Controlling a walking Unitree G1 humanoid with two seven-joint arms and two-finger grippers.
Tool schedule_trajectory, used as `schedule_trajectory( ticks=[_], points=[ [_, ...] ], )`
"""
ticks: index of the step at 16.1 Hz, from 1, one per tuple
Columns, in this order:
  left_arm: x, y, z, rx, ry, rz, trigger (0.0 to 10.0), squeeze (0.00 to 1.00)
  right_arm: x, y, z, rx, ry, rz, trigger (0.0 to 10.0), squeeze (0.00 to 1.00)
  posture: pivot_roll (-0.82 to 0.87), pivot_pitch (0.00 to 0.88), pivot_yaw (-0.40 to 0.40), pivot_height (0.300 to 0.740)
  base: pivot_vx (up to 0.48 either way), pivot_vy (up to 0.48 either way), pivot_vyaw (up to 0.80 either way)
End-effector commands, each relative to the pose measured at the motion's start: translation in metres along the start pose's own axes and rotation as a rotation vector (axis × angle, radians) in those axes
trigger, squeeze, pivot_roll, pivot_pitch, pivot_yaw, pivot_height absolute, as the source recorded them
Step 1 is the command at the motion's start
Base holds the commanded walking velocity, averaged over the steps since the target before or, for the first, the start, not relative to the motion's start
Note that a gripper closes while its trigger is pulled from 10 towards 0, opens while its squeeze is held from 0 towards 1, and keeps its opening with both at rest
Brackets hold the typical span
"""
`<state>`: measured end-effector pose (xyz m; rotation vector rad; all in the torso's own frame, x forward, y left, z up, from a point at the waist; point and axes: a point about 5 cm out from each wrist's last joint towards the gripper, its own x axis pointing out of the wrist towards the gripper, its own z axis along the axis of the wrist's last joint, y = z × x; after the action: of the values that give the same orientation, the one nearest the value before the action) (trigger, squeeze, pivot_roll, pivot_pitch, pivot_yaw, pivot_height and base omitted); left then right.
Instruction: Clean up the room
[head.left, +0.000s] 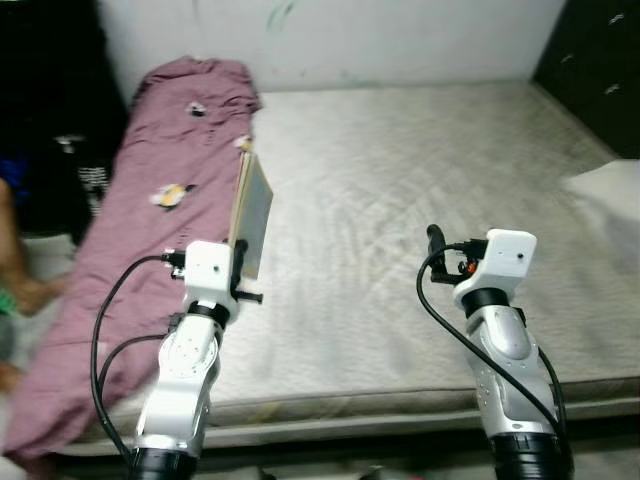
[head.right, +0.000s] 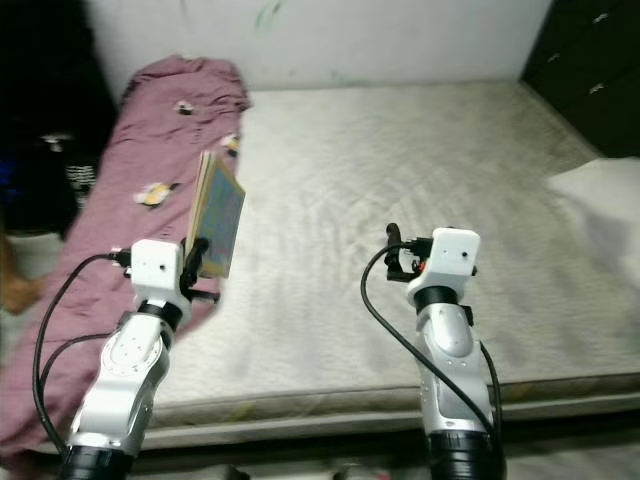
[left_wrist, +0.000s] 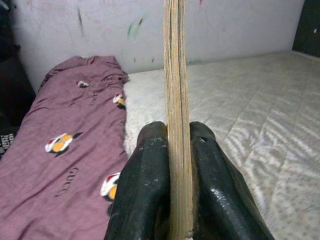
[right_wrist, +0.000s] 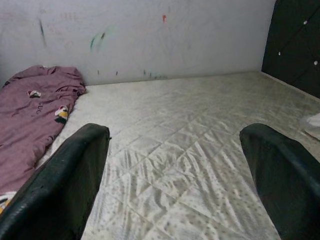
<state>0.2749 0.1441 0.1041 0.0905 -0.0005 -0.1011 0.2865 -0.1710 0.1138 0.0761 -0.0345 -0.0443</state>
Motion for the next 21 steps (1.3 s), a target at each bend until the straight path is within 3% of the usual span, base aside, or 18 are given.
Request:
schedule_trajectory(
  ticks=[1,5,9,21],
  points=[
    [0.0014,0.0102,0.0088,0.01,-0.04,0.048,10.0,0.0,0.0013,0.0053,0.0027,0.01,-0.005,0.015,10.0,0.0,-0.09,0.0,0.026,0.74,0.0,0.0,0.0],
    [0.0061,0.0107,0.014,0.005,-0.057,0.052,10.0,0.0,0.006,0.0072,0.0068,-0.011,-0.016,0.027,10.0,0.0,-0.09,0.0,0.027,0.74,0.0,0.0,0.0],
    [0.0048,0.006,0.0139,0.01,-0.055,0.018,10.0,0.0,0.0043,0.0104,0.0085,-0.022,-0.034,0.054,10.0,0.0,-0.1,0.0,0.027,0.74,0.0,0.0,0.57],
    [0.0053,0.0009,0.0153,-0.009,-0.064,-0.014,10.0,0.0,0.0035,0.008,0.0065,-0.025,-0.016,0.055,10.0,0.0,-0.11,0.0,0.02,0.74,0.0,-0.023,0.0]
  ],
)
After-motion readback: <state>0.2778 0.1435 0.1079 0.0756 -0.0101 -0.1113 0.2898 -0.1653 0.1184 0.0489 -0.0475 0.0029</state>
